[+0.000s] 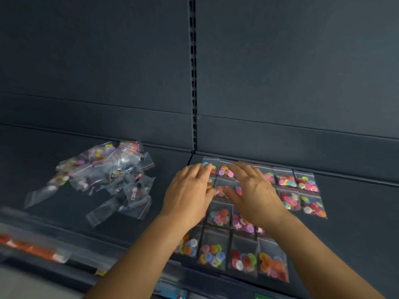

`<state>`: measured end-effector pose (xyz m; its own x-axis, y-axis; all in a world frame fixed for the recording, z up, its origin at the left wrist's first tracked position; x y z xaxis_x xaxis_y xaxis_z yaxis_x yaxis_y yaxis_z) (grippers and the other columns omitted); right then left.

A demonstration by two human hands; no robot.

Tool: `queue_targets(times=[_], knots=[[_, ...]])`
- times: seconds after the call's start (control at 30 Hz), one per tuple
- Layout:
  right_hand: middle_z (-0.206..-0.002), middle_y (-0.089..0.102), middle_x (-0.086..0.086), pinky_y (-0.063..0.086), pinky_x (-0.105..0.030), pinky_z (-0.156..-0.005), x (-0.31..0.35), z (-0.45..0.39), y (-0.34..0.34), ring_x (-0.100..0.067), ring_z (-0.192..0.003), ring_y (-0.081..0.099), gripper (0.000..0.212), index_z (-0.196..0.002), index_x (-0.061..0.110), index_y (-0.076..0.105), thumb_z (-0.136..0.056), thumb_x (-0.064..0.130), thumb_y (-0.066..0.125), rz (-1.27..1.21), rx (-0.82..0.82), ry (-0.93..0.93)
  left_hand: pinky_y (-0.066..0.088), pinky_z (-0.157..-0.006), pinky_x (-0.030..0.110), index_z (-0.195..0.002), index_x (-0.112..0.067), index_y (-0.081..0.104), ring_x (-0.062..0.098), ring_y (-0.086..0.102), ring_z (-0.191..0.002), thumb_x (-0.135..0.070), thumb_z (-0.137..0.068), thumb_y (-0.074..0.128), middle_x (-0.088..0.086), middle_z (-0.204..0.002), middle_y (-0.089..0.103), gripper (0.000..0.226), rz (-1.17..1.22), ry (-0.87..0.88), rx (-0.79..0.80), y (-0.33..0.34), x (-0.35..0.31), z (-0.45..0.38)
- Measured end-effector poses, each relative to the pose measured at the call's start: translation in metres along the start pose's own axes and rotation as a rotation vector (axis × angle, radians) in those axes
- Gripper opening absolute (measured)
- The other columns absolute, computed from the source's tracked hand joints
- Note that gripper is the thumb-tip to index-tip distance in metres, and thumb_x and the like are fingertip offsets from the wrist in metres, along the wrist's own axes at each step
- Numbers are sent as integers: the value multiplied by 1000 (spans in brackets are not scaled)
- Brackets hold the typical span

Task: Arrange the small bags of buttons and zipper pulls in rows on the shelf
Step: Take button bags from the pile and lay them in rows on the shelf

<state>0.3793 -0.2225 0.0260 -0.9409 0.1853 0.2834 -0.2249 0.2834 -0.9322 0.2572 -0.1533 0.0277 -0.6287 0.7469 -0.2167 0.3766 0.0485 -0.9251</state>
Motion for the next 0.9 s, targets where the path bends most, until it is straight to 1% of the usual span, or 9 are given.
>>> queue_targets(times=[0.2,0.33,0.43,0.7,0.83,0.9], knots=[[-149,34,1,22,-30,-112,84,-48,32,-19,-137,28,62,-146,17,28,-93,41,49,-36,29,-38,25,-110,30,-148,-21,23,17,28,-136,-42,-94,46,-1,-148,35,62,-6,-82,-10,-30,98,9],[-149,35,1,21,-29,-113,131,-78,55,-18,-137,29,61,-146,17,28,-94,40,49,-67,42,-38,25,-111,29,-147,-20,26,16,30,-135,-42,-94,47,-2,-147,37,61,-16,-90,-8,-44,159,9],[-148,37,1,24,-30,-113,158,-99,71,-18,-136,30,58,-145,18,30,-94,38,49,-99,53,-20,25,-110,29,-146,-19,27,17,30,-135,-42,-95,46,-2,-147,37,59,-11,-104,-5,-50,202,8],[-145,41,-1,30,-32,-109,209,-157,103,-21,-133,34,50,-142,16,37,-96,32,47,-132,79,8,27,-112,32,-145,-17,32,19,33,-135,-34,-97,43,1,-147,40,52,20,-181,45,-52,301,-8],[-144,42,-1,31,-33,-108,220,-188,120,-22,-133,35,47,-141,19,39,-97,33,44,-153,113,39,34,-104,34,-144,-18,33,21,40,-128,-32,-98,42,2,-141,46,49,26,-200,70,-48,332,-26],[-141,46,-3,36,-35,-105,218,-202,129,-24,-130,39,42,-138,20,44,-98,30,41,-163,146,77,36,-103,34,-144,-18,34,22,42,-126,-30,-98,42,2,-140,47,48,30,-203,97,-42,343,-35]])
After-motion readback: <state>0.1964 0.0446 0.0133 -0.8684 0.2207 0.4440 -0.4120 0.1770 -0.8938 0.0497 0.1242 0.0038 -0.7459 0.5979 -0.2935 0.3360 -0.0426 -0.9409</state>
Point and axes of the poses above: each hand's wrist, its own z-axis away from the middle knuckle, its own y-axis out of the palm, x = y × z, the point moved 5 cm from there along -z, towards the middle knuckle
